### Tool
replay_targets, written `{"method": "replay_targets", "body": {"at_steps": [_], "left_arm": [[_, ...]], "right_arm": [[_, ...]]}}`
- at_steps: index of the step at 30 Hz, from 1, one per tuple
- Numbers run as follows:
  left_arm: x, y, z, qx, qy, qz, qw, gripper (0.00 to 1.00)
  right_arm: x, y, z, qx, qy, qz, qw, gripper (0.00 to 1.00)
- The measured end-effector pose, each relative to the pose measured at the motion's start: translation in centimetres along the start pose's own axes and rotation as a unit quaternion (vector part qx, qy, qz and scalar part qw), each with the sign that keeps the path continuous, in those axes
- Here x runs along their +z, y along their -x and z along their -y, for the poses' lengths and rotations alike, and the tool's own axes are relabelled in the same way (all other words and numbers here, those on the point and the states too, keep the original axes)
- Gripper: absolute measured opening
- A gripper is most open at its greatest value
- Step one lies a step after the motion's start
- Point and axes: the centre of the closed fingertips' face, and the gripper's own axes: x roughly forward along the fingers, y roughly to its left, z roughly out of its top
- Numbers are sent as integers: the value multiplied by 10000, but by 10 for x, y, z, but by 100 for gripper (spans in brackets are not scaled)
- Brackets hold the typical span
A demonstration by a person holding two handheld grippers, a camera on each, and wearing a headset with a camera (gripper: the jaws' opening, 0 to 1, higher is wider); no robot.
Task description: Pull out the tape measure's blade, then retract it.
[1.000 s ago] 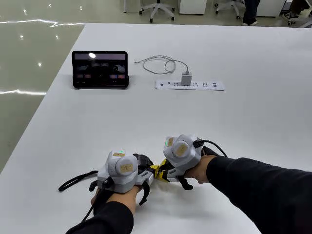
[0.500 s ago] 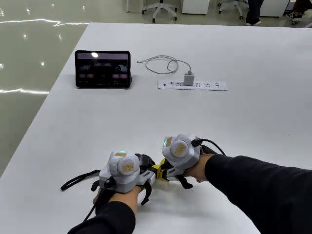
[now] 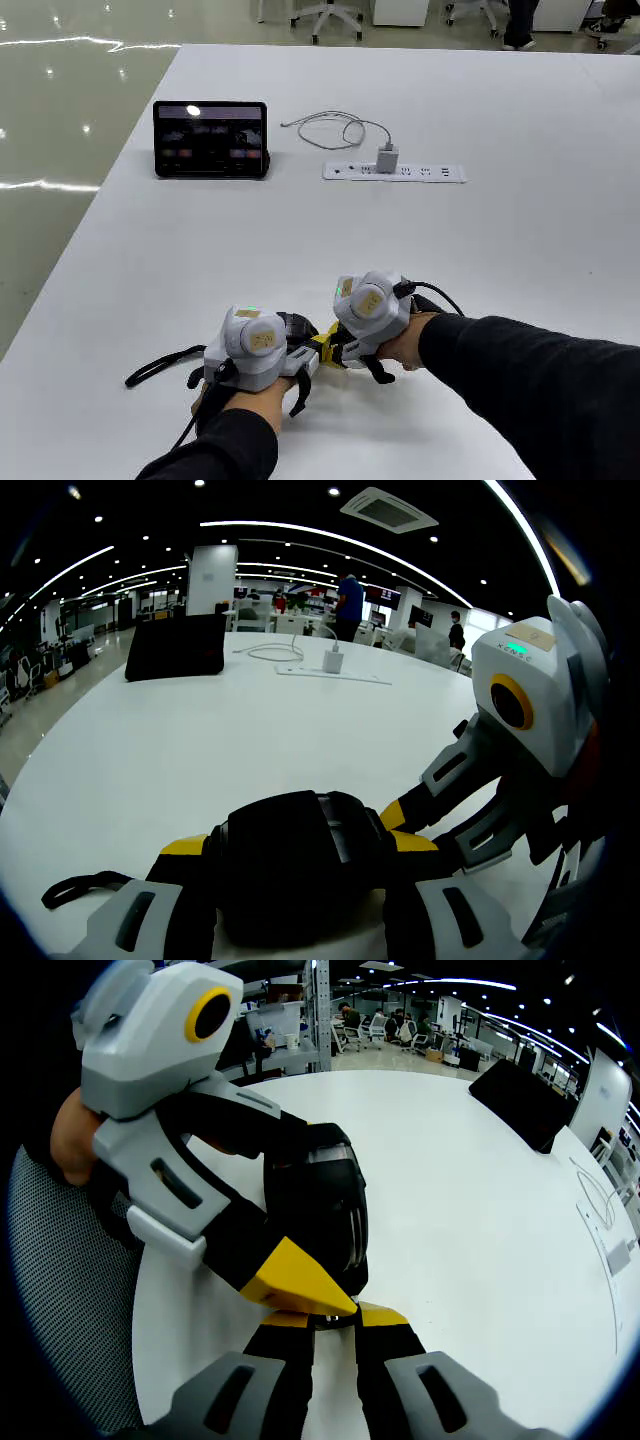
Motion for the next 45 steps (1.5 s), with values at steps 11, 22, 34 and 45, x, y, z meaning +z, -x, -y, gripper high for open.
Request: {"method": "replay_targets", "body": {"at_steps": [11,22,34,45], "left_arm": [[1,1,0,13,9,-1,10000,65],[0,0,1,-169,41,-44,9998,66],[2,2,1,-248,-59,-95,9996,66],[-5,6,-2,-216,153,-276,9993,86]], "right_arm": [[1,0,-1,15,90,-90,9999,12],[1,1,-1,20,58,31,10000,12],[1,2,-6,-5,39,140,9999,19],[-2,6,-7,-76,-89,171,9998,31]]}}
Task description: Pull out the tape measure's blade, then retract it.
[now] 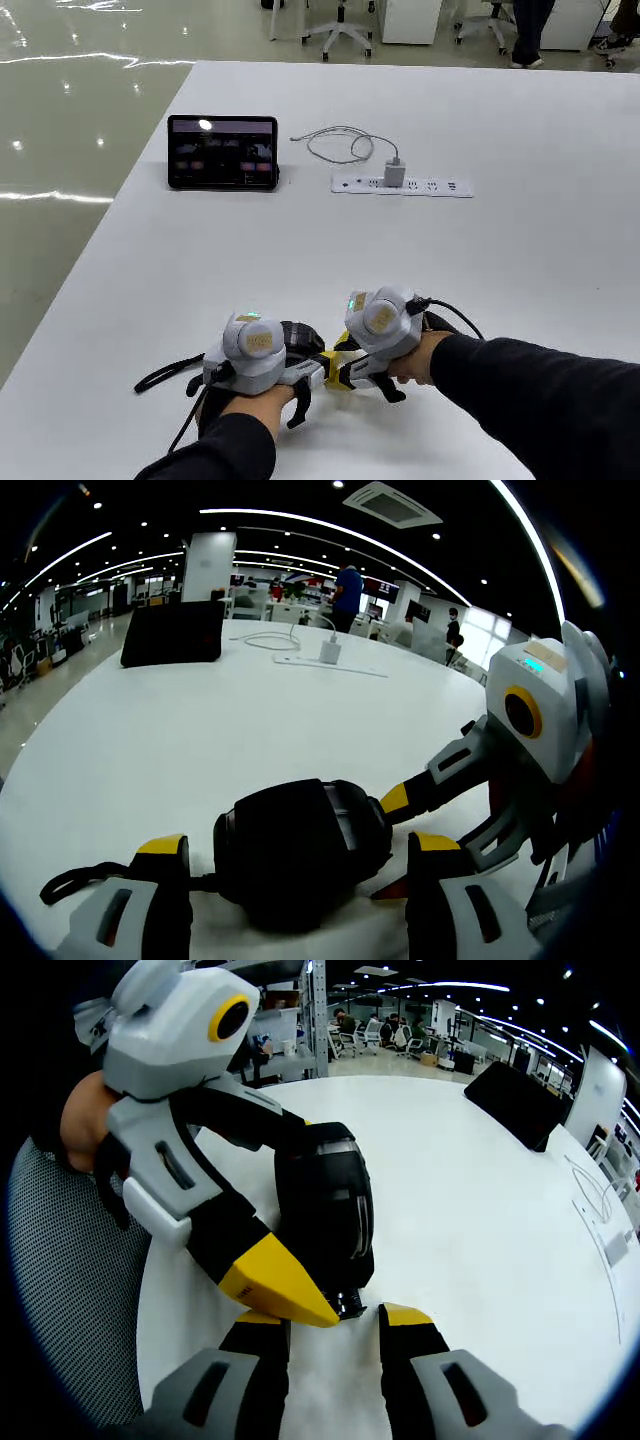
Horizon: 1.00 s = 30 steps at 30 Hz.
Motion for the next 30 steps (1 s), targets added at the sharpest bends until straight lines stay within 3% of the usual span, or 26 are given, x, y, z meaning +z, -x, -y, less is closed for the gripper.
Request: {"method": "replay_targets", "body": {"at_steps": [6,14,15,16,17,18,19,22,25,27,28,29,30], "left_arm": [[5,1,-1,-61,63,92,9999,100],[8,10,-10,-252,-111,148,9995,100],[10,12,-10,-291,-171,174,9993,100],[17,13,-15,-242,-460,299,9982,100],[17,15,-20,-149,-687,277,9971,100],[12,17,-24,-96,-698,76,9975,100],[12,18,-23,-219,-588,15,9980,100],[19,25,-22,-503,-743,72,9959,100],[21,35,-14,-944,-1028,33,9902,100],[12,40,-13,-1220,-961,-260,9875,100],[16,41,-17,-1187,-991,-157,9878,100],[20,45,-20,-1210,-1253,-12,9847,100],[18,48,-24,-1171,-1334,-78,9841,100]], "right_arm": [[-1,5,-1,-26,-29,28,10000,49],[-4,18,1,-343,-327,199,9987,74],[-5,19,1,-358,-346,189,9986,77],[-6,21,1,-377,-404,198,9983,77],[-7,23,1,-400,-454,222,9979,78],[-7,25,0,-405,-496,248,9976,78],[-7,27,-1,-426,-531,283,9973,78],[-8,31,-3,-511,-564,332,9965,81],[-6,36,-6,-557,-655,414,9954,83],[-5,40,-6,-640,-719,520,9940,84],[-6,42,-6,-666,-758,530,9935,85],[-8,45,-6,-693,-796,557,9929,86],[-9,47,-6,-727,-859,590,9919,87]]}}
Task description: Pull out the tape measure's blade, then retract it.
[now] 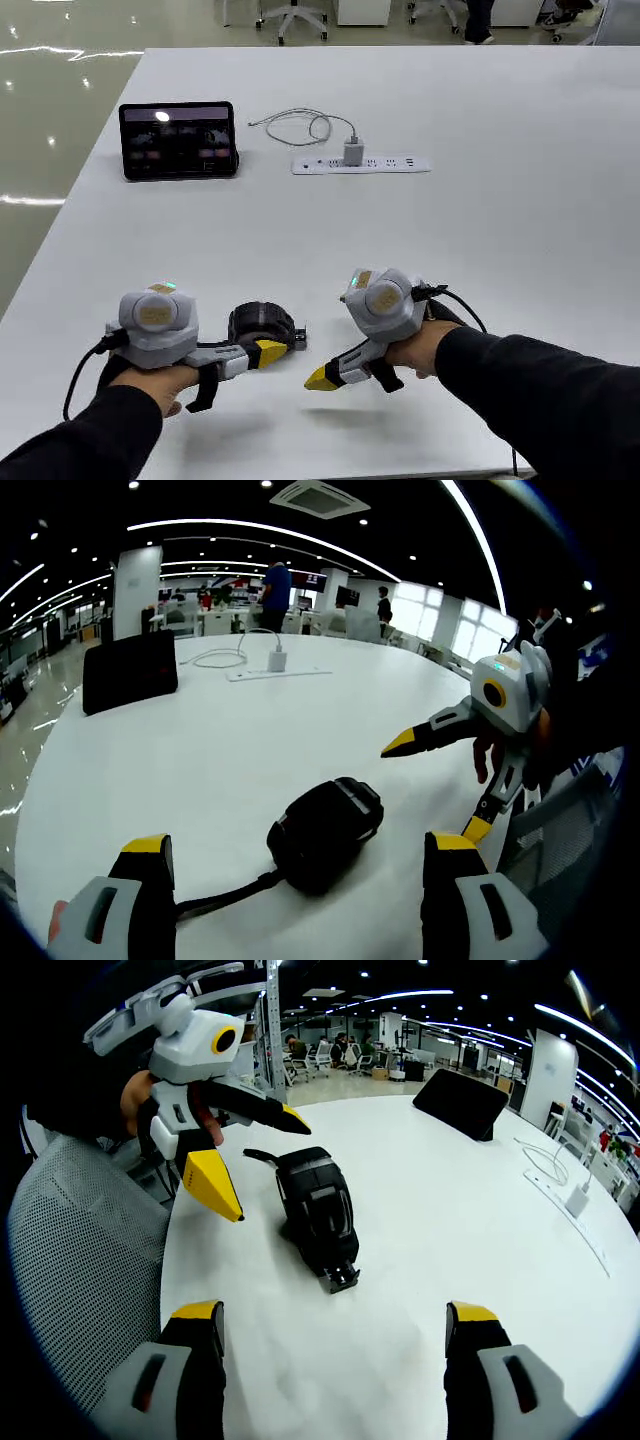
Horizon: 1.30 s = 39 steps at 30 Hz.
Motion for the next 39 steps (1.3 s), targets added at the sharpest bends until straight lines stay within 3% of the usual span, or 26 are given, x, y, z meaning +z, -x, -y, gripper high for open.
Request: {"method": "replay_targets", "body": {"at_steps": [5,9,16,22,26,31,39], "left_arm": [[-10,15,-16,28,19,-153,9999,100],[-10,32,-23,-21,-24,-82,10000,100],[-16,58,-26,-257,-152,-68,9995,100],[-29,71,-30,-224,-233,-147,9994,100],[-33,78,-27,-274,-254,-146,9992,100],[-28,86,-18,-451,-213,24,9988,100],[-28,90,-24,-410,-323,-13,9986,100]], "right_arm": [[-9,20,4,-197,-356,178,9990,95],[-23,40,9,-388,-525,261,9975,98],[-45,71,17,-662,-703,365,9947,100],[-62,91,16,-807,-669,338,9939,100],[-71,108,16,-932,-726,447,9920,100],[-92,131,21,-1159,-929,503,9876,100],[-126,167,29,-1407,-1140,501,9822,100]]}}
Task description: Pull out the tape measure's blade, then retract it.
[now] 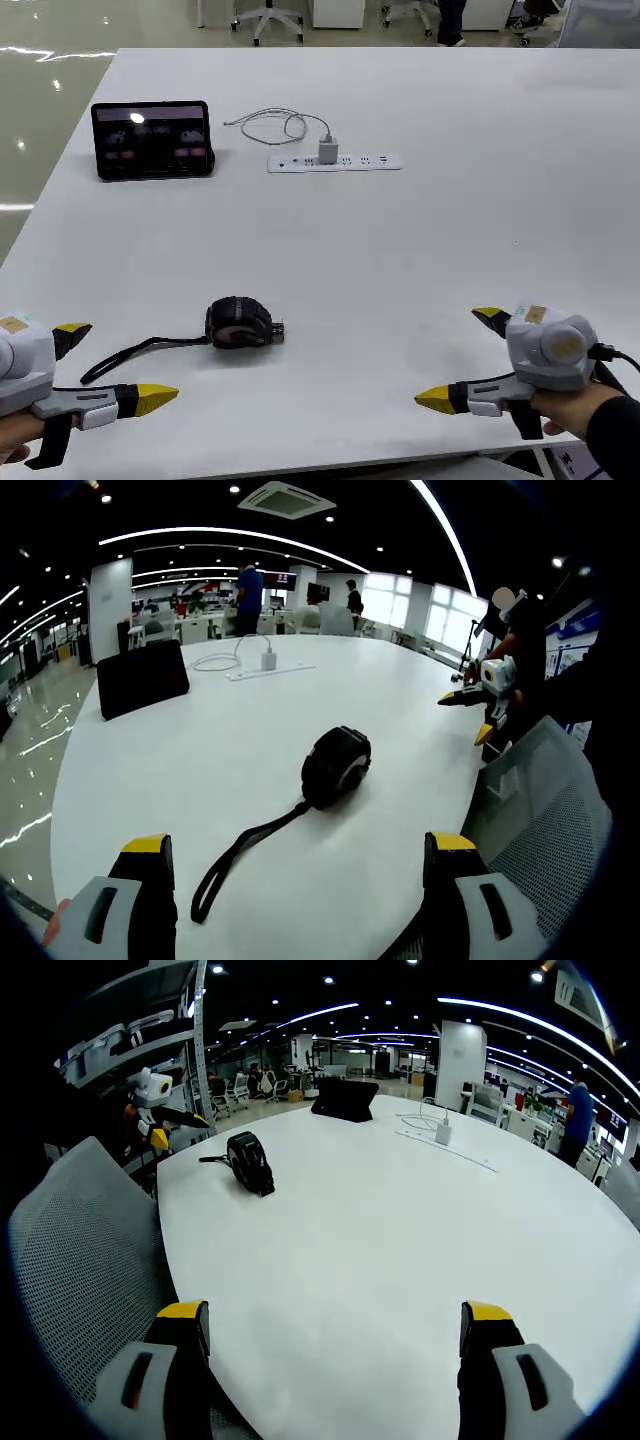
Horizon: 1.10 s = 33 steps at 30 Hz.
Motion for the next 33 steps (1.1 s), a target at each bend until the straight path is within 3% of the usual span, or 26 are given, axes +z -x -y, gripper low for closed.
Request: {"method": "replay_targets", "body": {"at_steps": [6,8,12,18,20,23,33], "left_arm": [[-2,5,-3,11,41,-59,10000,100],[1,10,-9,176,-179,-22,9997,100],[0,12,-7,81,2,-35,10000,100],[-8,11,-6,84,82,-219,9997,100],[-6,10,-2,-52,187,-212,9996,100],[-3,10,-2,-4,37,-263,9996,100],[2,9,1,-113,18,-223,9997,100]], "right_arm": [[-4,27,16,-197,-28,87,9998,100],[-7,34,20,-259,-36,79,9996,100],[-13,44,25,-351,-107,59,9993,100],[-21,50,25,-365,-117,3,9993,100],[-21,51,25,-369,-136,17,9992,100],[-20,52,25,-368,-129,42,9992,100],[-22,56,22,-338,-124,19,9993,100]]}}
